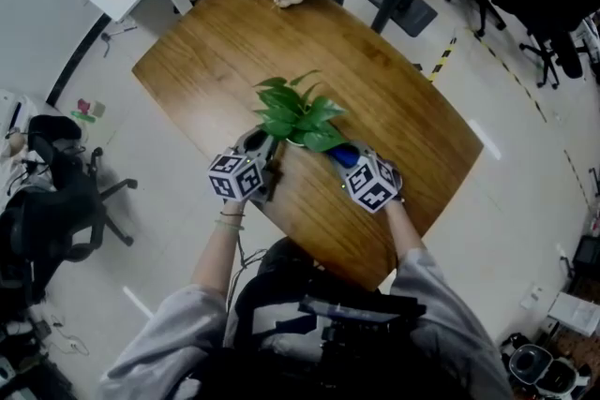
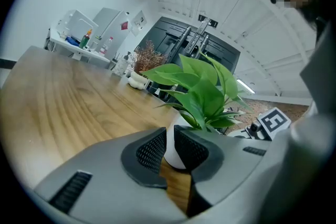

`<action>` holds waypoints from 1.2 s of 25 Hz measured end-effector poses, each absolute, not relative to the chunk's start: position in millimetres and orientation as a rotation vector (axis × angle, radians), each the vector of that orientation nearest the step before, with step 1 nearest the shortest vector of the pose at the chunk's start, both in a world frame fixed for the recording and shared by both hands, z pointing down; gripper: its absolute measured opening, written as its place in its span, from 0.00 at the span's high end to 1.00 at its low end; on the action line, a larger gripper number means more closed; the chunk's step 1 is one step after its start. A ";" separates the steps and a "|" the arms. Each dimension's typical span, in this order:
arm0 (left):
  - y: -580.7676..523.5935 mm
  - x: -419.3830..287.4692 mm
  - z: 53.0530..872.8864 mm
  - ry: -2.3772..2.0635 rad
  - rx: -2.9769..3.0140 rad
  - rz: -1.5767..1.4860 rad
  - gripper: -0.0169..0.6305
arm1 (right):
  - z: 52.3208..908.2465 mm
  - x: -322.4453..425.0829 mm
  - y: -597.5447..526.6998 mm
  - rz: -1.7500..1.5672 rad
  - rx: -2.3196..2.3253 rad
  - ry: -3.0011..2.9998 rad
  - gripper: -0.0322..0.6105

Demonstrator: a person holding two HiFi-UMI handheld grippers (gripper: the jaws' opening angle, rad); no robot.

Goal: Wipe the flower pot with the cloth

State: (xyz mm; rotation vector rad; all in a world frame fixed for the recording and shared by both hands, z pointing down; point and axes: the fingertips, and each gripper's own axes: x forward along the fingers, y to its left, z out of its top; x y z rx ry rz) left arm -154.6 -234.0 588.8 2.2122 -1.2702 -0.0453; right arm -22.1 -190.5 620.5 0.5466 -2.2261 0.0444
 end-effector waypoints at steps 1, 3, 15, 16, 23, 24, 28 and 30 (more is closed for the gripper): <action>-230.8 -153.8 589.1 -1.274 2.206 -0.059 0.89 | 619.3 -17.1 -196.3 0.037 0.564 -2.220 0.84; -225.2 -151.4 589.6 -1.277 2.193 -0.084 0.89 | 612.6 -14.1 -208.2 0.010 0.584 -2.223 0.84; -225.5 -145.4 590.2 -1.246 2.197 -0.078 0.89 | 581.7 -38.8 -233.9 -0.058 0.576 -2.294 0.84; -229.5 -147.9 590.4 -1.248 2.198 -0.072 0.89 | 584.2 -39.6 -230.2 -0.051 0.567 -2.293 0.84; -251.7 -154.9 591.1 -1.280 2.215 -0.021 0.89 | 618.4 -43.7 -207.9 0.008 0.522 -2.226 0.84; -252.4 -155.0 590.9 -1.295 2.214 -0.013 0.89 | 622.8 -43.0 -206.6 0.024 0.529 -2.216 0.84; -247.5 -156.4 589.3 -1.353 2.201 -0.007 0.89 | 631.3 -39.9 -207.4 0.137 0.613 -2.230 0.84; -241.4 -157.1 588.8 -1.361 2.186 -0.035 0.89 | 632.1 -35.3 -208.3 0.183 0.667 -2.225 0.84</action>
